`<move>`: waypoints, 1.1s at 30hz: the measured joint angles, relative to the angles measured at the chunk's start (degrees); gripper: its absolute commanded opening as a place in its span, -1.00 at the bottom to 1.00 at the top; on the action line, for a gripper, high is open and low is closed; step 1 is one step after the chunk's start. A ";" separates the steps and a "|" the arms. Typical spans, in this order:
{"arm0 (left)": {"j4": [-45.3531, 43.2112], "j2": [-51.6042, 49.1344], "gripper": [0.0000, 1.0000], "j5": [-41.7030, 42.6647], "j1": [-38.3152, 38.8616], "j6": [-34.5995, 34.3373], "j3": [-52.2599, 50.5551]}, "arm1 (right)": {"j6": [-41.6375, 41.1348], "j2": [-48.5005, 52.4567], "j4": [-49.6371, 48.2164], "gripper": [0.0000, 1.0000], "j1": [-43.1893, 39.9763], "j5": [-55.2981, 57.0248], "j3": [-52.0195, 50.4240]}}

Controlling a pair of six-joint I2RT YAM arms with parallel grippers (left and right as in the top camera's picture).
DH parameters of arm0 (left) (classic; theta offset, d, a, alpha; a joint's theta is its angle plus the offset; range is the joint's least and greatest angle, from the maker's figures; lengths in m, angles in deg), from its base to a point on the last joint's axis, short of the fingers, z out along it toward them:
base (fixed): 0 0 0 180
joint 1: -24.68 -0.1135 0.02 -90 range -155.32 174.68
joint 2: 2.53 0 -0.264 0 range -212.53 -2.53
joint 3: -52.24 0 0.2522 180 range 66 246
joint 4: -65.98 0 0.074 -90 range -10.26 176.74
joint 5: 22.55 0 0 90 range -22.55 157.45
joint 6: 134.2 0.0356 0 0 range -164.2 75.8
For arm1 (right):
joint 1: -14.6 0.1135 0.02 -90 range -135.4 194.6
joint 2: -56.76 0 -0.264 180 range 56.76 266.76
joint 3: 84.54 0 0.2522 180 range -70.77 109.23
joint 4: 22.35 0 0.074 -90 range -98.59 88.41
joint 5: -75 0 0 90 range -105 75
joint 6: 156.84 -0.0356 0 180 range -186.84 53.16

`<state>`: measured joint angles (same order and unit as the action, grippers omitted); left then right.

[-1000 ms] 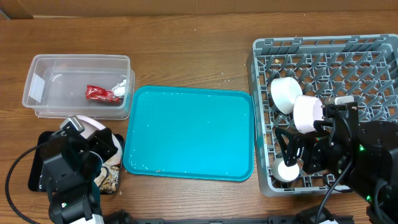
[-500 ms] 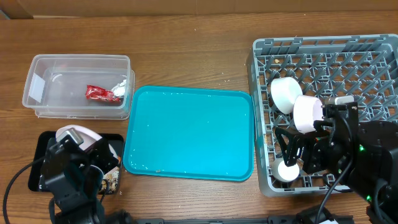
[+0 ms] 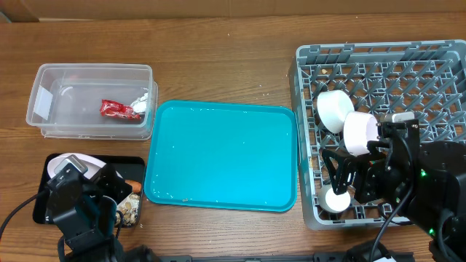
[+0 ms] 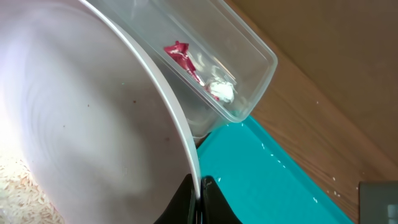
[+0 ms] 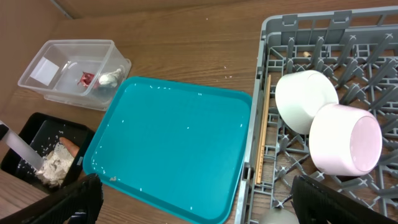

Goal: Sort waste into correct bins and load items into the dishwasher
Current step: 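Tilt the plate to dump rice and peanuts onto the black tray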

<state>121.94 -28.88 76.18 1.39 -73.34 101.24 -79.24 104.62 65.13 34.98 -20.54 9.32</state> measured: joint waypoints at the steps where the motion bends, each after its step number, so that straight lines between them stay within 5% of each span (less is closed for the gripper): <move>1: 0.02 0.00 -0.92 0.02 -0.02 0.17 0.00 | 0.00 0.00 -0.02 1.00 0.02 0.02 0.00; 33: -6.32 -0.22 -0.92 -3.26 -0.44 8.17 0.00 | -0.02 0.00 0.00 1.00 0.00 0.00 0.00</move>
<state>115.62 -29.10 72.92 0.95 -65.17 101.24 -79.26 104.62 65.13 34.98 -20.54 9.32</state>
